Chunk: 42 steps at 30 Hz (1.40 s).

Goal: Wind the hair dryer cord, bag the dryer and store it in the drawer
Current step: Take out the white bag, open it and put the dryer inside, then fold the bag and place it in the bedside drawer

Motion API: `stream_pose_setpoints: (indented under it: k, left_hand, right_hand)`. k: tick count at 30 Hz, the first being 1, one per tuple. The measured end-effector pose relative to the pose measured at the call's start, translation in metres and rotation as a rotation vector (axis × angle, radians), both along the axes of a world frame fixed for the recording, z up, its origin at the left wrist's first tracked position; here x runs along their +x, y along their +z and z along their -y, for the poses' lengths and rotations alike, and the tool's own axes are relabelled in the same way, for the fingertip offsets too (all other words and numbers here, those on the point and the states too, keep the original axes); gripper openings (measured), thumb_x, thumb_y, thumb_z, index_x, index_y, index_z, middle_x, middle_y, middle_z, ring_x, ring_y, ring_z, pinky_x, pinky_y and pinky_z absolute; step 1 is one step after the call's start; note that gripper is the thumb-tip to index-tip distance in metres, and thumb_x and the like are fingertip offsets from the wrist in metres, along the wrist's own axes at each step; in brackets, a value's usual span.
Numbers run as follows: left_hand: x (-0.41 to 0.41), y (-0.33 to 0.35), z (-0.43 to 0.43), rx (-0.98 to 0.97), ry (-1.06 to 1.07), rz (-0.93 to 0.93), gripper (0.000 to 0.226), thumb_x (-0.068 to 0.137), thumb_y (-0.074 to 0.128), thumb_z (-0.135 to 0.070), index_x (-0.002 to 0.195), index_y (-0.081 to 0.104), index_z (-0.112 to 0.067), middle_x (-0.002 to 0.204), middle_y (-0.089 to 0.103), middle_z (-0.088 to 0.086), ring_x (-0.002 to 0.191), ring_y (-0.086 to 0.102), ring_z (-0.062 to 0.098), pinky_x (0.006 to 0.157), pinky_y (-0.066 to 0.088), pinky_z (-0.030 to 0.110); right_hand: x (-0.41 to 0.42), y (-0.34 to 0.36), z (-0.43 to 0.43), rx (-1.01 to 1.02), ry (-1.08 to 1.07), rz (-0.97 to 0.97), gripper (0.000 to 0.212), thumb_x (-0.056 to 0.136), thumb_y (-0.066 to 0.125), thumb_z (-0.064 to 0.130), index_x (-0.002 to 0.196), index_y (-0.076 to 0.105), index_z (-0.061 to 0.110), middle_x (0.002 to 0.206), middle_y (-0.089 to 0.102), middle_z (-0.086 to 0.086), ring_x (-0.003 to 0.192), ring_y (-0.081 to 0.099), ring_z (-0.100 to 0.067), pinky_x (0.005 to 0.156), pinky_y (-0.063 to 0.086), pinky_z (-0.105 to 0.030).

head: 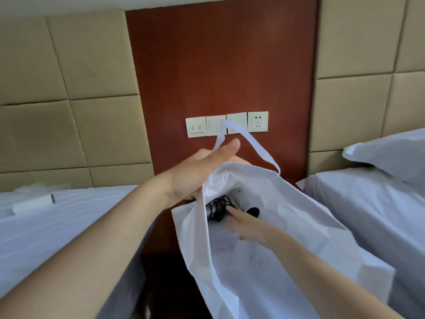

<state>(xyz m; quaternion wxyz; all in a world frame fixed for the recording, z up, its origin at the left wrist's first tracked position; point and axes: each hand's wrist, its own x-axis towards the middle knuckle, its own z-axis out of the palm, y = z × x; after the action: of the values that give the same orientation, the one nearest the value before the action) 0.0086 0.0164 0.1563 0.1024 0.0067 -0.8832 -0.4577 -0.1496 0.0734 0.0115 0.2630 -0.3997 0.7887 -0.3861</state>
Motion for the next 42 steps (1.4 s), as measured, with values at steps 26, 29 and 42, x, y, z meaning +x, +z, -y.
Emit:
stream_pose_setpoints:
  k: [26, 29, 42]
  left_hand:
    - [0.052, -0.138, -0.034, -0.314, 0.182, 0.447, 0.030, 0.093, 0.055, -0.030, 0.118, 0.061, -0.015, 0.110, 0.064, 0.000, 0.098, 0.062, 0.012, 0.078, 0.044, 0.018]
    - [0.045, -0.188, -0.027, -0.118, 0.488, 0.237, 0.041, 0.088, 0.063, -0.028, 0.125, 0.055, -0.011, 0.130, 0.051, 0.008, 0.117, 0.051, 0.020, 0.094, 0.038, 0.026]
    - [-0.007, -0.303, -0.032, 0.814, 0.981, 0.148, 0.080, 0.088, 0.065, -0.025, 0.147, 0.014, -0.011, 0.140, 0.045, 0.011, 0.122, 0.048, 0.027, 0.086, 0.038, 0.032]
  right_hand:
    - [0.071, 0.051, -0.204, 0.212, 0.172, -0.333, 0.017, 0.088, 0.053, 0.016, 0.072, 0.060, 0.017, 0.068, 0.069, 0.006, 0.066, 0.063, -0.006, 0.072, 0.050, -0.027]
    - [0.056, 0.024, -0.190, 0.123, 0.079, -0.385, 0.015, 0.089, 0.055, 0.015, 0.076, 0.061, 0.020, 0.074, 0.067, 0.008, 0.073, 0.063, -0.008, 0.067, 0.045, -0.014]
    - [-0.033, -0.068, -0.170, 0.105, -0.454, -0.505, 0.068, 0.087, 0.062, 0.033, 0.142, 0.025, 0.018, 0.144, 0.037, -0.012, 0.127, 0.042, -0.033, 0.100, 0.043, -0.046]
